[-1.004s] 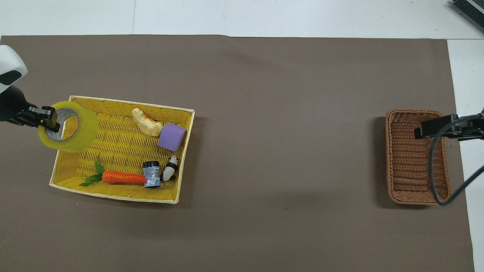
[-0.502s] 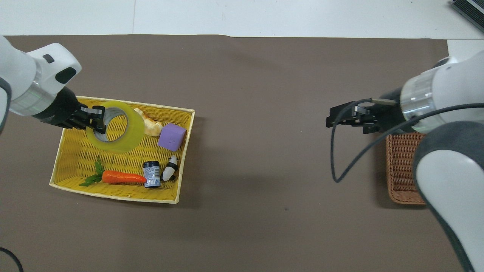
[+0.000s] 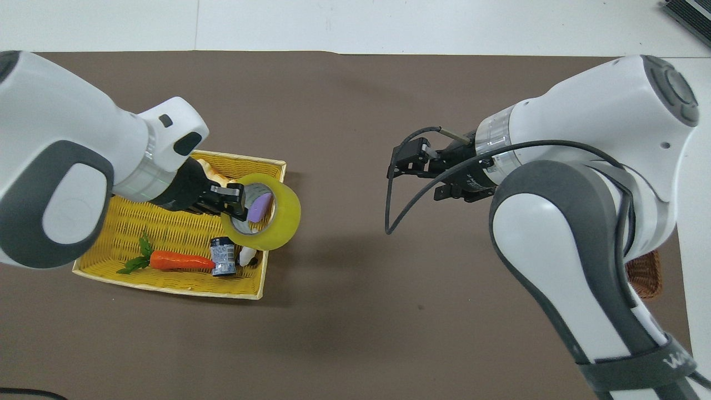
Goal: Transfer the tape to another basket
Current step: 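Lift the tape with the left gripper while the right gripper reaches toward it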
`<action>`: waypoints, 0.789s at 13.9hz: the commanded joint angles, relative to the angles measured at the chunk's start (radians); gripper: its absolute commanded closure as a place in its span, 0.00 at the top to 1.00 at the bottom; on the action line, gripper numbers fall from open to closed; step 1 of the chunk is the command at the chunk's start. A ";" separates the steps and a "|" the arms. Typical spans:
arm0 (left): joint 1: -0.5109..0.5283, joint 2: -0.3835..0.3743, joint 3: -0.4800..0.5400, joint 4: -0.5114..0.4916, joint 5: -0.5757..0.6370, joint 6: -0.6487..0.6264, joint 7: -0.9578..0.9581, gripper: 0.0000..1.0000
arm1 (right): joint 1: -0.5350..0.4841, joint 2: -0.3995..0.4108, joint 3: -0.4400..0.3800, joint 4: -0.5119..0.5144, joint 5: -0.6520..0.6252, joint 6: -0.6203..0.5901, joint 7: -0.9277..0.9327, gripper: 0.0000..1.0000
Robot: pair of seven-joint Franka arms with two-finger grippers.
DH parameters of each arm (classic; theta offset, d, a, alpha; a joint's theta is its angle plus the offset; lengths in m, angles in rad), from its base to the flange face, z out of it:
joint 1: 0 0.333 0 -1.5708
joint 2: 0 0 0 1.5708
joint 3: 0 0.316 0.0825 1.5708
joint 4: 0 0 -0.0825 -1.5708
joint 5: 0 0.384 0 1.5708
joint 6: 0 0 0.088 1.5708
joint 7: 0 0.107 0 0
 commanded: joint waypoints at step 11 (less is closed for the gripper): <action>-0.175 -0.014 0.021 -0.126 -0.364 0.341 -0.012 0.00 | 0.019 -0.028 -0.007 -0.072 0.186 -0.082 0.014 1.00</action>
